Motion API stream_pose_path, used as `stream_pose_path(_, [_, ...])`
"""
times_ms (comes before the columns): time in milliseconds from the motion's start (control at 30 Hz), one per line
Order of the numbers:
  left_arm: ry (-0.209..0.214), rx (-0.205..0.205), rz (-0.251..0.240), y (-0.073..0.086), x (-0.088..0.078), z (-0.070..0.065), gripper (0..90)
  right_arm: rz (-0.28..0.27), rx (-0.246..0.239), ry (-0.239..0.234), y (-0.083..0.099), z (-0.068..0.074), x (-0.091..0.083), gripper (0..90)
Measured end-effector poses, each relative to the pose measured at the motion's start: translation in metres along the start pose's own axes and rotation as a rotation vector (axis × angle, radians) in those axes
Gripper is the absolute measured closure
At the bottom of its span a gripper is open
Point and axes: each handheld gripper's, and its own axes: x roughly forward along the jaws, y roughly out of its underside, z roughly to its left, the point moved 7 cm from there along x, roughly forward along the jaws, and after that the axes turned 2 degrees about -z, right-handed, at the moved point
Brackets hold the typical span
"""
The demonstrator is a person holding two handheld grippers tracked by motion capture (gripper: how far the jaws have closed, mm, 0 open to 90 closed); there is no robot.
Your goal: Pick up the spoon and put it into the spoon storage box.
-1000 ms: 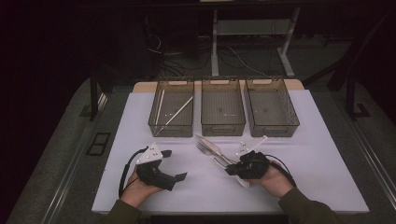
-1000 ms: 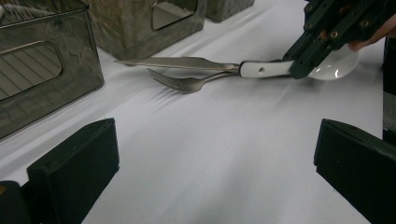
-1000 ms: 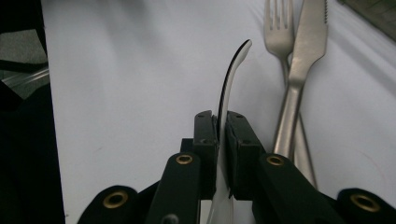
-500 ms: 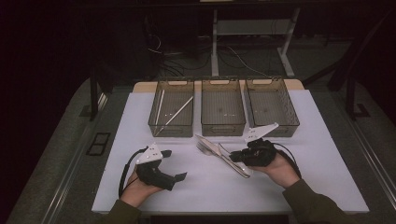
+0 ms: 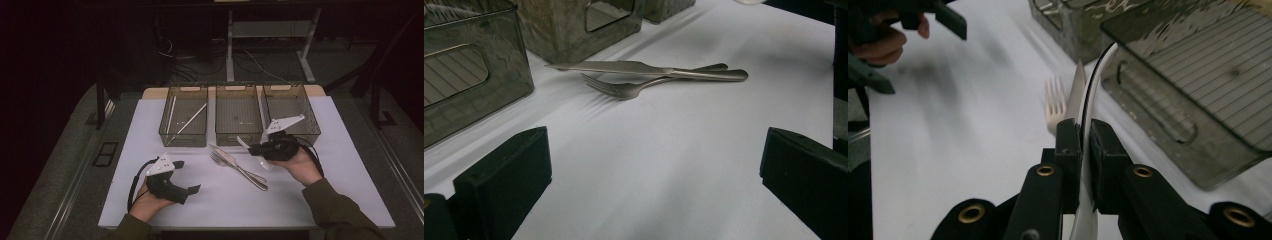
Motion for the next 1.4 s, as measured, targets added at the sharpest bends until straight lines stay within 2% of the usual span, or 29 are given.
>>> stream_pose_path(367, [0.003, -0.001, 0.000, 0.000, 0.000, 0.000, 0.0, -0.023, 0.017, 0.032, -0.023, -0.019, 0.005, 83.1])
stream_pose_path(800, [0.007, -0.002, -0.003, -0.001, 0.001, -0.001, 0.0, -0.017, 0.040, 0.066, -0.044, -0.038, 0.013, 83.1])
stream_pose_path(967, [0.009, -0.001, -0.003, -0.001, 0.001, -0.001, 0.0, -0.028, 0.051, 0.087, -0.054, -0.050, 0.017, 83.1])
stream_pose_path(1400, [0.014, 0.001, -0.006, -0.001, 0.002, -0.002, 0.0, -0.004, 0.110, 0.139, -0.070, -0.086, 0.040, 83.0])
